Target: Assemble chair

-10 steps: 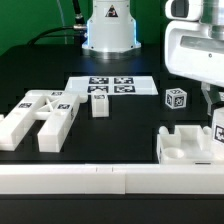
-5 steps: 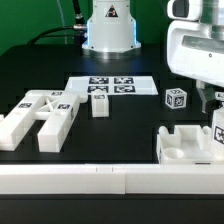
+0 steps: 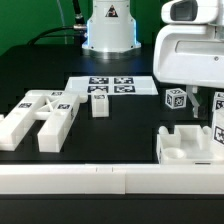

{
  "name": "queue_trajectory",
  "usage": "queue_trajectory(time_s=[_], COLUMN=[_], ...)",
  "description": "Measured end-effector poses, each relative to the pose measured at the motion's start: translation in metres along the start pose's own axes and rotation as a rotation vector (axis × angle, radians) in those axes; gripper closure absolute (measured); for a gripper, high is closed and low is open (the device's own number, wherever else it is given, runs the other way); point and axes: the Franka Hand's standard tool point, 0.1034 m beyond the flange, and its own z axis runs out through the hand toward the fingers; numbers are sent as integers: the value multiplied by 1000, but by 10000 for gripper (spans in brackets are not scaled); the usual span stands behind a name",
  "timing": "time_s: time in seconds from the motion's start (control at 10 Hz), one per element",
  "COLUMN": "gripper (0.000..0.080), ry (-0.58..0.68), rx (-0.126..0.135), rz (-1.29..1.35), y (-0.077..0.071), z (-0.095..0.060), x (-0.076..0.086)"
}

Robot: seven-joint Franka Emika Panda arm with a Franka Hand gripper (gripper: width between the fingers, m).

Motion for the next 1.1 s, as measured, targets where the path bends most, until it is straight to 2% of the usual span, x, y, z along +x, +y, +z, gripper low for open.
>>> queue_trajectory(time_s=[0.6, 0.9, 1.1], gripper=[150, 150, 413], ry=[-19, -22, -22], rx=[-30, -30, -30], rz=[-524, -601, -601], y=[1, 5, 5], z=[-4, -3, -3], x=[4, 5, 5])
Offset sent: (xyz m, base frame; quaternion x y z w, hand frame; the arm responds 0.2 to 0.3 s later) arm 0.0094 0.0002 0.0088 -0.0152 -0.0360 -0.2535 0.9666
